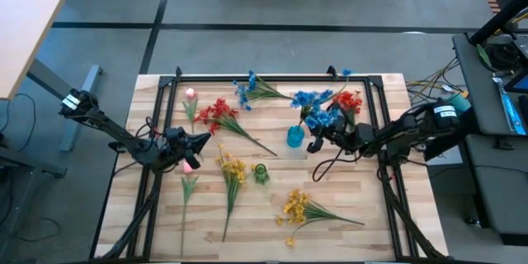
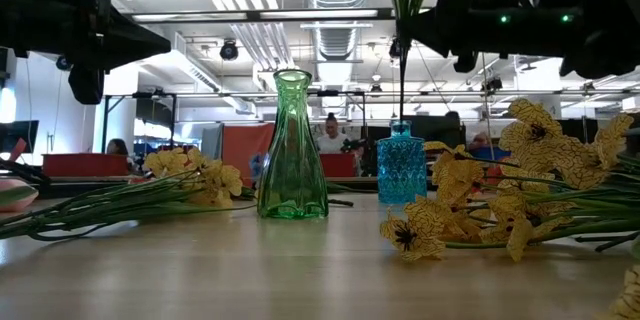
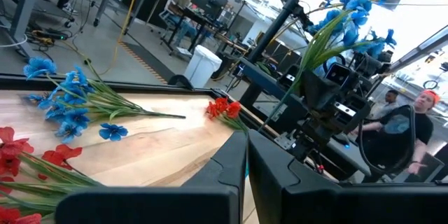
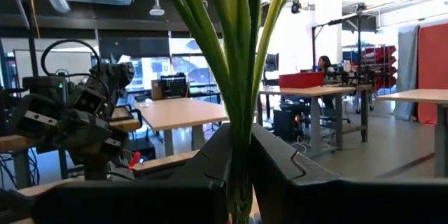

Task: Sort flowers into vase by color
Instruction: Put the bottom blue flowers into the blue flower vase

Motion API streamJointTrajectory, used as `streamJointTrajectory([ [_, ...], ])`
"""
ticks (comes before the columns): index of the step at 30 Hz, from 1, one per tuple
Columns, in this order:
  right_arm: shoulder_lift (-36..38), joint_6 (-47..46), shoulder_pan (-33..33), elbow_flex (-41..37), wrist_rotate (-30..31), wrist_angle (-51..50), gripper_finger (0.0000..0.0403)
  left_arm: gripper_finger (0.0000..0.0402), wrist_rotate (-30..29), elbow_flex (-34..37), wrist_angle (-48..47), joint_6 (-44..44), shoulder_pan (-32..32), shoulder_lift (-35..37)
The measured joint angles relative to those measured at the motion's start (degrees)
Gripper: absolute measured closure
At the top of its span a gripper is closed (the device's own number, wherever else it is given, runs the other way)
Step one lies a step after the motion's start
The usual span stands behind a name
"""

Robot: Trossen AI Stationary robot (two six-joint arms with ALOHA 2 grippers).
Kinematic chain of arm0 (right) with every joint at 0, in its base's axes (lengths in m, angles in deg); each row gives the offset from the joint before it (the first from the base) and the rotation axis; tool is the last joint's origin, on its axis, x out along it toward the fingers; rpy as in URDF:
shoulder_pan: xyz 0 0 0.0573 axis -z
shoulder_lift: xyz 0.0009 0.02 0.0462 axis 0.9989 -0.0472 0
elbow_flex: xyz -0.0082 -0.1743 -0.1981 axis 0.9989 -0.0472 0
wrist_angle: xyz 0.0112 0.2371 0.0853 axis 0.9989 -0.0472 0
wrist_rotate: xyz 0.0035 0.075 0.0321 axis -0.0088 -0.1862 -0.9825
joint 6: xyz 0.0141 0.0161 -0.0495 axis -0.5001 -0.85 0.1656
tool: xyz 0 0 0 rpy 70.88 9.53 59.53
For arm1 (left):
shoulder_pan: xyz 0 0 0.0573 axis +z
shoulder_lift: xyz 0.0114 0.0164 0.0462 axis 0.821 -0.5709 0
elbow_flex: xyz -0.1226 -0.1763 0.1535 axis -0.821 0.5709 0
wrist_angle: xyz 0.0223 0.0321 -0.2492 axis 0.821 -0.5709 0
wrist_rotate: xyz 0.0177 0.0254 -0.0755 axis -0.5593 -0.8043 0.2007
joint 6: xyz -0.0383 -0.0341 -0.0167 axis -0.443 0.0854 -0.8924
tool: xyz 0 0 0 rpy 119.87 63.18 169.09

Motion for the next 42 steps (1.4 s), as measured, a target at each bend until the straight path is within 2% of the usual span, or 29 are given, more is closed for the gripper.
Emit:
streamJointTrajectory([
  [18, 0.1, -5.0, -0.2, -0.5, 1.6, -5.0, 0.0206, 0.0402, 0.4, 0.0, 0.0, -1.0, 0.0, 0.0],
  [25, 2.2, -9.3, -0.2, -0.7, 1.6, -12.7, 0.0143, 0.0402, 1.2, -0.1, -0.1, -3.3, 0.0, 0.0],
  [29, 5.5, -12.5, -0.2, -0.7, 1.4, -19.8, 0.0109, 0.0402, 3.3, -3.4, -4.1, -4.5, 0.0, -0.8],
  [32, 8.9, -14.0, -0.6, -0.7, 1.1, -26.4, 0.0090, 0.0402, 4.7, -8.7, -12.0, -6.9, -0.1, -2.2],
  [35, 13.1, -16.0, -1.0, -0.4, 1.0, -34.9, 0.0080, 0.0402, 8.1, -15.4, -27.1, -16.3, 0.0, -3.6],
  [38, 18.3, -19.3, -1.3, 0.3, 1.0, -45.9, 0.0077, 0.0402, 13.9, -23.3, -50.1, -33.7, -0.1, -5.1],
  [42, 25.1, -24.9, -1.8, 2.2, 1.0, -63.4, 0.0076, 0.0402, 25.9, -33.5, -79.7, -57.2, -0.3, -10.0],
])
